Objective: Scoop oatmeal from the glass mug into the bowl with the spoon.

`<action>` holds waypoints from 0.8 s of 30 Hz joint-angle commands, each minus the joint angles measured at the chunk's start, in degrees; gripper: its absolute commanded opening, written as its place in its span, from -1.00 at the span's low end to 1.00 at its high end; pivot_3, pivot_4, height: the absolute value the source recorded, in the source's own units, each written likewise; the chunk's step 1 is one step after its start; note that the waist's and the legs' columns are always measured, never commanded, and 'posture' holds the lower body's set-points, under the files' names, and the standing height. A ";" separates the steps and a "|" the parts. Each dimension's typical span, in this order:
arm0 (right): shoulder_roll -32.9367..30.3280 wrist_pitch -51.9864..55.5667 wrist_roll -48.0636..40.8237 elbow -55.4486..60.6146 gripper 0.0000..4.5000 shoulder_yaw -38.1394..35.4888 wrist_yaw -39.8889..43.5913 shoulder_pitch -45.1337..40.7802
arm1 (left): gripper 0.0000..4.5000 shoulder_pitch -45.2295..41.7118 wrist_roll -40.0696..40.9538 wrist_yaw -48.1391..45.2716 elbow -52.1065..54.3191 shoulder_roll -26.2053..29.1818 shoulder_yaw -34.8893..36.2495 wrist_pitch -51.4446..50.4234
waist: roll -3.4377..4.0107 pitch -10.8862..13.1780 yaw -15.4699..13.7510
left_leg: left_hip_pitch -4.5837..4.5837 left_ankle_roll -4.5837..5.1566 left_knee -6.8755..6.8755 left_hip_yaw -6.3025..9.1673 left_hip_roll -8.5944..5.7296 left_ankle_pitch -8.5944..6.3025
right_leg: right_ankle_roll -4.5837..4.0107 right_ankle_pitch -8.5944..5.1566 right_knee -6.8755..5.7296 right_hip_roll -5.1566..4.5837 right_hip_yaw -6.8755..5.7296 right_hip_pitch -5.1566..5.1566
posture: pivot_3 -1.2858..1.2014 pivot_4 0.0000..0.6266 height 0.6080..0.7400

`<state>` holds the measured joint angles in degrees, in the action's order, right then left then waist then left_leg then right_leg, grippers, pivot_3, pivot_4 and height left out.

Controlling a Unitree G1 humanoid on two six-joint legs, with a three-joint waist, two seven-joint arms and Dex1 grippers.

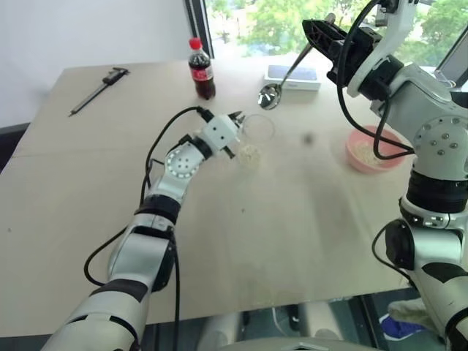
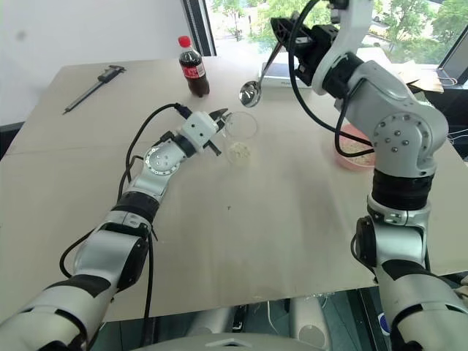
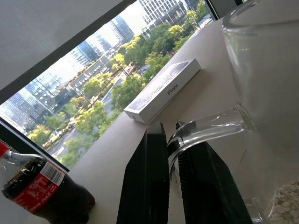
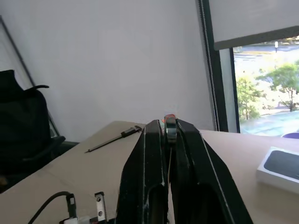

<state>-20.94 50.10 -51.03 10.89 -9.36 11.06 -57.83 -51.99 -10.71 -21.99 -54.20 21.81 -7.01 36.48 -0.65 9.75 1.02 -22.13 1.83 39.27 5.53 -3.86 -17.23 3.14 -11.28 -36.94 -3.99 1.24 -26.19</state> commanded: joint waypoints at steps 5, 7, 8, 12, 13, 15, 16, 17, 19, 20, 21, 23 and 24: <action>-1.28 -1.56 2.73 5.58 -1.00 3.86 5.54 2.00 | -0.99 -3.97 -2.46 7.97 0.18 0.98 1.13 8.34 | 0.00 0.00 -0.04 | -0.03 0.00 0.04 0.02 0.00 0.00 | 0.00 0.00 -0.01 -0.02 -0.01 -0.01 | 0.03 -0.52 1.00; -1.48 -3.14 5.61 5.44 -1.00 5.85 6.59 2.70 | -0.99 -4.46 -3.14 10.14 0.25 1.07 1.33 9.37 | 0.00 0.00 -0.02 | -0.03 0.00 0.05 0.00 -0.01 0.00 | 0.01 0.01 -0.02 -0.02 0.01 -0.01 | 0.03 -0.52 1.00; -1.77 -4.17 7.56 5.32 -1.00 7.01 7.07 3.06 | -0.99 -4.56 -3.13 10.36 0.23 0.97 1.23 9.54 | 0.00 0.00 -0.02 | -0.03 0.00 0.05 0.01 -0.01 0.00 | 0.01 0.01 -0.02 -0.02 0.00 -0.01 | 0.03 -0.52 1.00; -1.75 -7.81 13.13 4.19 -1.00 9.86 8.90 4.40 | -0.99 -4.67 -2.02 8.93 -0.22 0.34 0.94 9.50 | 0.00 0.00 -0.02 | -0.03 0.00 0.05 0.01 -0.03 0.00 | 0.01 0.01 -0.01 0.00 -0.01 -0.01 | 0.03 -0.52 1.00; -1.59 -9.12 14.68 3.70 -1.00 10.65 9.51 4.85 | -0.99 -4.68 -1.52 8.04 -0.40 0.15 0.93 9.36 | 0.00 0.00 -0.01 | -0.03 0.00 0.05 0.01 -0.03 0.00 | 0.01 0.00 -0.01 0.00 -0.01 -0.01 | 0.03 -0.52 1.00; -1.29 -11.77 17.57 2.63 -1.00 12.12 10.68 5.76 | -0.99 -4.65 -0.99 6.82 -0.48 -0.07 0.90 9.45 | -0.01 0.00 0.02 | -0.03 0.00 0.05 0.00 -0.04 0.00 | 0.01 0.01 -0.01 0.00 -0.01 -0.01 | 0.03 -0.52 1.00; -1.37 -13.93 19.75 1.88 -1.00 13.43 11.66 6.50 | -0.99 -4.61 -0.66 6.25 -0.42 -0.23 0.97 9.44 | -0.01 0.00 0.02 | -0.03 0.00 0.06 0.01 -0.04 0.00 | 0.01 0.01 -0.01 0.01 -0.01 -0.01 | 0.03 -0.52 1.00; -1.66 -16.15 22.05 1.23 -1.00 14.91 12.87 7.31 | -0.99 -4.61 -0.16 5.53 -0.36 -0.45 1.11 9.28 | -0.01 0.00 0.04 | -0.03 0.00 0.06 0.01 -0.04 0.00 | 0.01 0.01 -0.01 0.01 -0.02 -0.02 | 0.03 -0.52 1.00; -1.68 -20.62 25.97 -0.29 -1.00 17.16 14.83 9.06 | -0.99 -4.76 0.76 4.04 -0.41 -0.83 1.38 9.03 | -0.01 0.00 0.11 | -0.03 -0.01 0.06 0.00 -0.05 0.00 | 0.01 0.01 -0.01 0.02 -0.02 -0.01 | 0.03 -0.52 1.00; -1.59 -22.71 27.64 -1.11 -1.00 18.00 15.61 9.88 | -0.99 -4.89 1.31 3.18 -0.41 -0.96 1.51 8.86 | -0.01 -0.01 0.14 | -0.02 0.00 0.07 -0.01 -0.05 0.00 | 0.01 0.01 -0.01 0.01 -0.02 -0.01 | 0.03 -0.52 1.00; -1.50 -24.41 29.00 -1.83 -1.00 18.65 16.36 10.65 | -0.99 -5.01 1.83 2.33 -0.38 -1.08 1.64 8.64 | -0.01 0.00 0.17 | -0.03 -0.01 0.07 -0.01 -0.05 0.00 | 0.01 0.01 -0.01 0.01 -0.03 -0.01 | 0.03 -0.52 1.00; -0.83 -27.04 30.64 -3.24 -1.00 19.02 17.42 11.98 | -0.99 -5.33 2.66 0.92 -0.33 -1.15 1.85 8.12 | -0.01 0.00 0.24 | -0.03 -0.01 0.09 -0.01 -0.05 0.00 | 0.02 0.01 -0.02 0.02 -0.02 -0.01 | 0.03 -0.52 1.00; -0.53 -28.00 31.17 -3.76 -1.00 19.03 17.85 12.52 | -0.99 -5.50 3.26 0.19 -0.29 -1.23 2.08 7.66 | -0.01 0.00 0.31 | -0.03 -0.01 0.09 -0.02 -0.05 0.00 | 0.02 0.01 -0.02 0.02 -0.02 -0.02 | 0.03 -0.52 1.00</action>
<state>-21.40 25.09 -21.23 6.32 10.62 28.27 -45.11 -55.30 -9.92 -21.13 -55.51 20.24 -6.96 44.04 -0.66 9.75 1.33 -22.15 1.82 39.36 5.52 -3.92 -17.23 3.16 -11.27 -36.96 -3.97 1.21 -26.21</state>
